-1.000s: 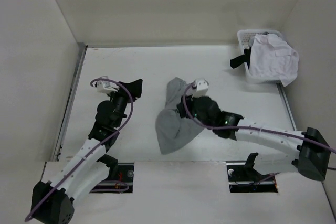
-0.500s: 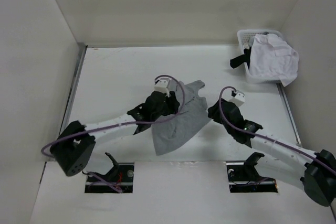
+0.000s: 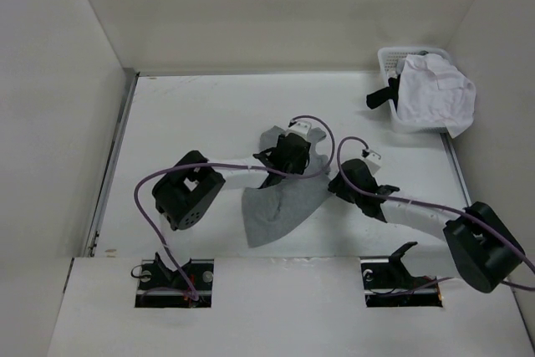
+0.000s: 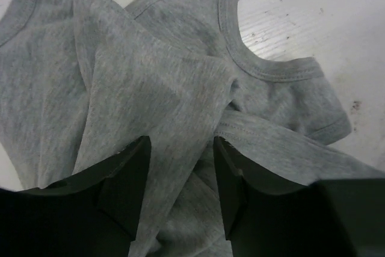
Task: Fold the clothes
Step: Flatten the tank top out
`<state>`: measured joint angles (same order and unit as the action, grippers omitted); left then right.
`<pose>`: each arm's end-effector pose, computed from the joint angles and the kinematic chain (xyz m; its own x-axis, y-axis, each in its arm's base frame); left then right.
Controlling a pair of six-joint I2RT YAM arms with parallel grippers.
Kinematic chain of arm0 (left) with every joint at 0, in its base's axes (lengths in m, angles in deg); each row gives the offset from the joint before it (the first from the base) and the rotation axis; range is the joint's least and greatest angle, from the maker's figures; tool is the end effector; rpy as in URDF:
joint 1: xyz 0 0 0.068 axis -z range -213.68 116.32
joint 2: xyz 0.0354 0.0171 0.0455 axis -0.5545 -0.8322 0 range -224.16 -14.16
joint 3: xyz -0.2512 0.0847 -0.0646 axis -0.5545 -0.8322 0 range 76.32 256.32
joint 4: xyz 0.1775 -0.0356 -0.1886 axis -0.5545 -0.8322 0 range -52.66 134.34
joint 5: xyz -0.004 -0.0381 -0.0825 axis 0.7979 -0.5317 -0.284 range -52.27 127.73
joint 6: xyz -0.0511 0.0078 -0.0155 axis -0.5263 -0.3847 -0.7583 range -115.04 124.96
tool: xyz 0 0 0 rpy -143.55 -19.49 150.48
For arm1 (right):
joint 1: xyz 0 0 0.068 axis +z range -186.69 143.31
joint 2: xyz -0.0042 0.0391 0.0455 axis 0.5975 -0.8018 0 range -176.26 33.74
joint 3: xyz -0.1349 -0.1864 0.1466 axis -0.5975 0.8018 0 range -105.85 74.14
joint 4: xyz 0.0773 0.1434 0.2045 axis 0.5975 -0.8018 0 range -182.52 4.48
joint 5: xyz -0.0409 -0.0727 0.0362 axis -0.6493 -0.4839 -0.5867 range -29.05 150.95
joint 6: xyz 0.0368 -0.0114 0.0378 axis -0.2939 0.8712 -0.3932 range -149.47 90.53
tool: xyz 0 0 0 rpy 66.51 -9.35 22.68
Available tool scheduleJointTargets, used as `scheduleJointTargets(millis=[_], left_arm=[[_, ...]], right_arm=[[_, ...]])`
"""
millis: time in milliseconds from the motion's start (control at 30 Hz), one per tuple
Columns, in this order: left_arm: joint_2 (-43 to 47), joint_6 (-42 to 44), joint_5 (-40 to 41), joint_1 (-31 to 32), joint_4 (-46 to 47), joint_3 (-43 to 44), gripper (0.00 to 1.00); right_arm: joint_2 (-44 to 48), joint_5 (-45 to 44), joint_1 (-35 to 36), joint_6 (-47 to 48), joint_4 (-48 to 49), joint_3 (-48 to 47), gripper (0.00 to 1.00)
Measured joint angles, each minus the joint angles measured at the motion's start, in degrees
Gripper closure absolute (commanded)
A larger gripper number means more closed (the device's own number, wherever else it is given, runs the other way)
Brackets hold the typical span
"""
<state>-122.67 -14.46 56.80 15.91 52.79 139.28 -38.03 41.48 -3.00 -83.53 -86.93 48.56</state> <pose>0.2708 -0.3002 0.1660 -0.5519 0.1635 -0.8178 0.3894 0.9176 -0.0793 0.1920 0.1137 0.1495 -0.6327 0.4956 -0.5951 0.3001 0.8653 0.4016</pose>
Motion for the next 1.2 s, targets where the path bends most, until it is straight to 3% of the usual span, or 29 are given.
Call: scheduleJointTargets(millis=[100,167,233,300,433,567,733,800,900,967,1000,1100,1200], left_arm=[[-1.6,0.8,0.0,0.0,-1.1,1.4,0.70],[-1.9,1.1,0.0,-0.2,-1.4,2.1,0.83],[-1.9,1.3,0.0,-0.6,-1.3,2.5,0.91],[-1.9,1.0,0.0,-1.4,-1.1,2.6,0.96],[0.4,-1.6,-0.5,-5.0,0.4,0.0,0.97],[11.1,-6.3,-1.7,-10.3,2.8,-8.2,0.94],[30.6,-15.7,-4.0,-18.3,10.7,-22.4,0.87],[37.5,-19.5,-5.4,-22.0,13.0,-28.3,0.79],[46.8,-25.2,-7.8,-28.7,13.8,-37.2,0.59],[52.6,-28.6,-9.0,-34.0,12.5,-42.4,0.57],[55.3,-29.9,-9.4,-36.8,11.1,-44.5,0.57],[60.2,-31.6,-10.2,-43.6,6.0,-46.7,0.57],[59.0,-30.9,-10.8,-42.0,4.2,-44.9,0.55]], right_arm=[[-2.3,1.4,0.0,-1.0,3.7,-0.2,0.65],[-3.2,1.9,0.0,-1.8,4.8,-0.2,0.83],[-4.1,2.1,0.0,-2.4,5.5,-0.2,0.94],[-4.4,2.0,0.0,-2.6,5.9,-0.2,0.97],[-1.6,0.4,0.0,-0.2,5.8,-0.6,0.98],[7.5,-0.2,0.6,5.3,5.0,-4.4,0.97],[21.5,0.5,12.0,9.5,2.6,-10.8,0.97],[24.3,1.6,20.3,10.1,1.6,-11.8,0.94],[23.7,4.0,33.1,10.3,-0.4,-12.0,0.89],[18.9,6.8,40.4,10.3,-2.1,-12.5,0.80],[15.9,8.5,42.7,10.4,-2.7,-12.8,0.71],[8.7,11.1,44.5,11.4,-6.2,-12.7,0.54],[10.1,11.0,39.1,13.3,-7.7,-11.2,0.45]])
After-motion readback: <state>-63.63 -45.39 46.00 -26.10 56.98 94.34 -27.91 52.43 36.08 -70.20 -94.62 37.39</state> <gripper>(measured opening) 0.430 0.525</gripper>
